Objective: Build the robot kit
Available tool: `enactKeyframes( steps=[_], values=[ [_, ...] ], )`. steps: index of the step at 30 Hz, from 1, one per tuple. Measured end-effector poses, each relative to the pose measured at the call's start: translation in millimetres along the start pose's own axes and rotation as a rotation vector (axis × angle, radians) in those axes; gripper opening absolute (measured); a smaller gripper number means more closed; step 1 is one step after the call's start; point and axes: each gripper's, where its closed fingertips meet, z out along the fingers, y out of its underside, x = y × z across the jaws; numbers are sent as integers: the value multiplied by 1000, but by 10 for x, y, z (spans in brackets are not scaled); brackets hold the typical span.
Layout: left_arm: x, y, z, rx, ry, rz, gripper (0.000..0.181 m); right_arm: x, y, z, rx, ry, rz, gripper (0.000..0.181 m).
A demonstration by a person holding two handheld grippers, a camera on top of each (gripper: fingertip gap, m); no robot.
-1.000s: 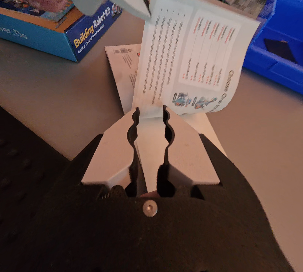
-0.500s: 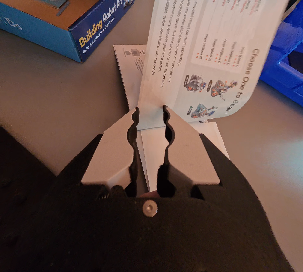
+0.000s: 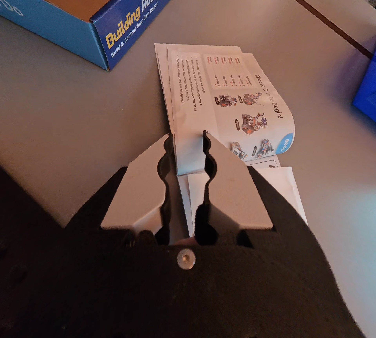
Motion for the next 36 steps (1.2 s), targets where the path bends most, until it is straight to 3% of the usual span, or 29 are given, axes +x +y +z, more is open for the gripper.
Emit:
enactKeyframes(
  steps=[6, 11, 16, 19, 24, 28, 32, 36],
  values=[
    [355, 145, 248, -68, 120, 48, 15, -96, 30, 24, -14, -38, -36, 30],
    [777, 396, 571, -169, 226, 106, 9, -67, 109, -168, -1, -46, -23, 35],
    [1116, 630, 772, -245, 301, 140, 8, 78, 435, -500, -67, -20, -1, 47],
    [1140, 732, 819, -300, 296, 163, 8, 169, 709, -617, -140, 7, 10, 53],
    [1066, 633, 777, -300, 255, 177, 8, 181, 812, -655, -164, 11, 25, 41],
    [1099, 381, 718, -227, 251, 189, 9, 157, 851, -622, -193, 6, 4, 22],
    [1339, 82, 663, -110, 308, 229, 7, 131, 851, -619, -187, -4, 3, 15],
    [1420, 230, 820, -179, 309, 253, 6, 114, 844, -632, -176, -7, -4, 9]
  ],
)
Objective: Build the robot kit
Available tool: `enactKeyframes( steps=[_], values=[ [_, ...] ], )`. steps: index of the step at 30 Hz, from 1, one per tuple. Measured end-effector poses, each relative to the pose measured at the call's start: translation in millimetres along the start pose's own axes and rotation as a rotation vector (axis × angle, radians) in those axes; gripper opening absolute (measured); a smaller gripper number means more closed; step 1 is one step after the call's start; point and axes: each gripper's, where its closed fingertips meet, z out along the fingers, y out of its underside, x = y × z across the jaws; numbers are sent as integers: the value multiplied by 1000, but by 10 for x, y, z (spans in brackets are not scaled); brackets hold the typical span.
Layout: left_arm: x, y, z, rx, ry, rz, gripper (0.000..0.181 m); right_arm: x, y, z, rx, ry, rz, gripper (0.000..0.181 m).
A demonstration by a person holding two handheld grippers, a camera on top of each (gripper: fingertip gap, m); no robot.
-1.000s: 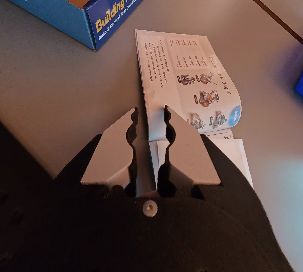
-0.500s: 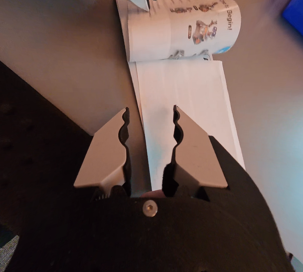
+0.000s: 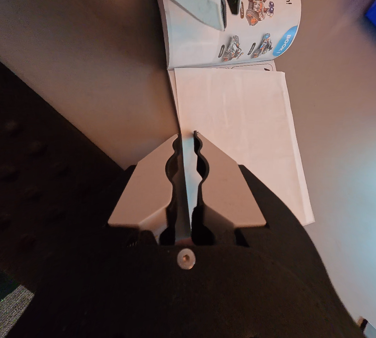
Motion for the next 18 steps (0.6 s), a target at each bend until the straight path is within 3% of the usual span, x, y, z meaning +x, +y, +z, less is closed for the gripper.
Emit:
enactKeyframes(
  steps=[13, 18],
  values=[
    [174, 420, 210, -170, 95, -67, 3, 13, 146, -161, 19, -6, -59, 0],
    [189, 447, 226, -177, 95, -68, 1, -1, 175, -281, 65, -27, -43, 0]
  ],
)
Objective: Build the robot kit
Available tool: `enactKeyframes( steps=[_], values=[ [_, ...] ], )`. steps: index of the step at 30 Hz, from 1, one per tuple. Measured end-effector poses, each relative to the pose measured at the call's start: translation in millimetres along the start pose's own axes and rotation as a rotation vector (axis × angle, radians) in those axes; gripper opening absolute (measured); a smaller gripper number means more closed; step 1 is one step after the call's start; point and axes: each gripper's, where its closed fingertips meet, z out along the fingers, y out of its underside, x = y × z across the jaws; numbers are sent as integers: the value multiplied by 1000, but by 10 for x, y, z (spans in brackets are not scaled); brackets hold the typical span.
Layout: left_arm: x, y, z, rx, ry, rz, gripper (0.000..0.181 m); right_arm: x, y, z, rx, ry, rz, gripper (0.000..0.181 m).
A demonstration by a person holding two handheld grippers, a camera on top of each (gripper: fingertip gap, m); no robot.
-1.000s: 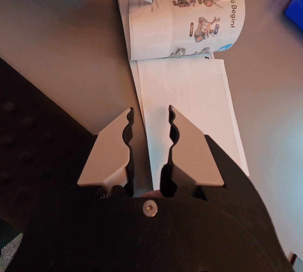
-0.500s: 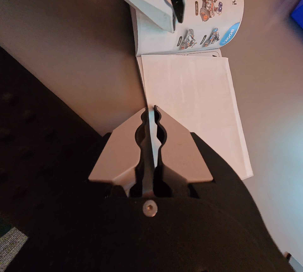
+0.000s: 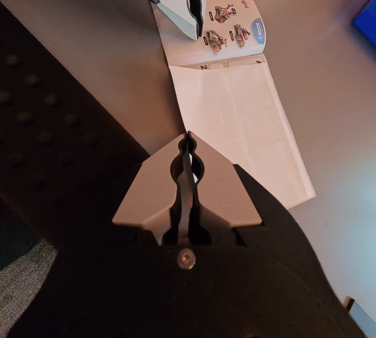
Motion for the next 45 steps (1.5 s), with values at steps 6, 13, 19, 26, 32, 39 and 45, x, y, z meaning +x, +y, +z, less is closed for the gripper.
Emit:
enactKeyframes(
  steps=[6, 13, 19, 26, 32, 39, 45],
  values=[
    [-36, -242, -184, 162, -21, 60, 19, 55, -117, -254, 130, -31, 71, 0],
    [256, -770, -531, 463, 15, 240, 32, 110, -426, -599, 225, -108, 35, 0],
    [145, -806, -577, 499, 51, 107, 0, 389, -679, -732, 302, -24, 63, 0],
    [5, -801, -824, 586, 239, -132, 0, 803, -735, -898, 396, 166, 176, 48],
    [-45, -786, -1086, 648, 333, -197, 0, 955, -694, -877, 436, 182, 233, 51],
    [-70, -672, -1412, 659, 285, -166, 0, 922, -779, -738, 499, 84, 291, 47],
    [-58, -461, -1883, 667, 202, -148, 0, 725, -1012, -673, 569, -4, 282, 32]
  ],
)
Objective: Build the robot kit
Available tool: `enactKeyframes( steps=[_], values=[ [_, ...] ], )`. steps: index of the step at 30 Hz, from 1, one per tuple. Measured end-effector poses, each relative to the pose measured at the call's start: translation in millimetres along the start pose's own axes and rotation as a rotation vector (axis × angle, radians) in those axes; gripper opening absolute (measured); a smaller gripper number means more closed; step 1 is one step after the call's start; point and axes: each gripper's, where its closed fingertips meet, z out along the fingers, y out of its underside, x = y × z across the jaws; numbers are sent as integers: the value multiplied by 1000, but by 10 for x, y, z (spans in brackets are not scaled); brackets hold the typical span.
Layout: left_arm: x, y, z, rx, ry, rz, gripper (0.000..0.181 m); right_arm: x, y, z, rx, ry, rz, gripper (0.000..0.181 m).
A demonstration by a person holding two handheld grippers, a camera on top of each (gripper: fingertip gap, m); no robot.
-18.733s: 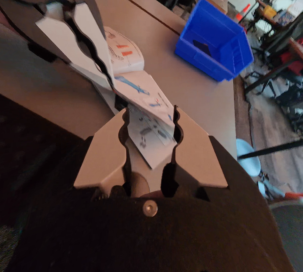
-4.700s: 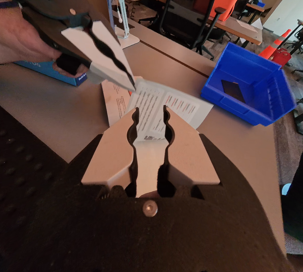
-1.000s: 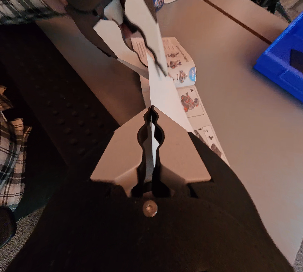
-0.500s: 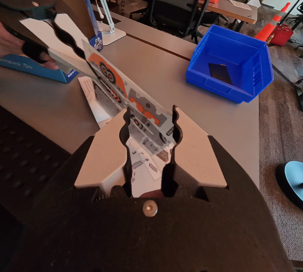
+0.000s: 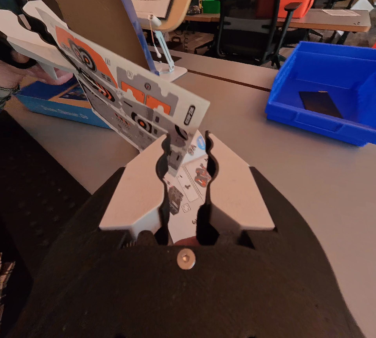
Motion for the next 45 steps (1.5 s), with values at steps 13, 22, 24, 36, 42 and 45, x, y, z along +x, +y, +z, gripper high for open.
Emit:
enactKeyframes(
  steps=[13, 22, 24, 36, 42, 45],
  values=[
    [-422, -229, -3056, 49, -669, -6, 0, -586, 77, 489, -35, -65, -148, 3],
    [-916, 420, -5609, 85, -1270, -204, 0, -766, 258, 822, -84, -87, -111, 1],
    [-1044, 709, -5908, 120, -1317, -273, 0, -787, 311, 902, -106, -75, -119, 1],
    [-1830, 2558, -6630, -72, -1571, -523, 0, -808, 434, 1144, -149, -30, -117, 0],
    [-1912, 2974, -6816, -178, -1720, -542, 0, -772, 461, 1214, -155, -17, -108, 0],
    [-1871, 3006, -6854, -173, -1761, -549, 0, -762, 514, 1232, -167, -17, -105, 0]
  ],
)
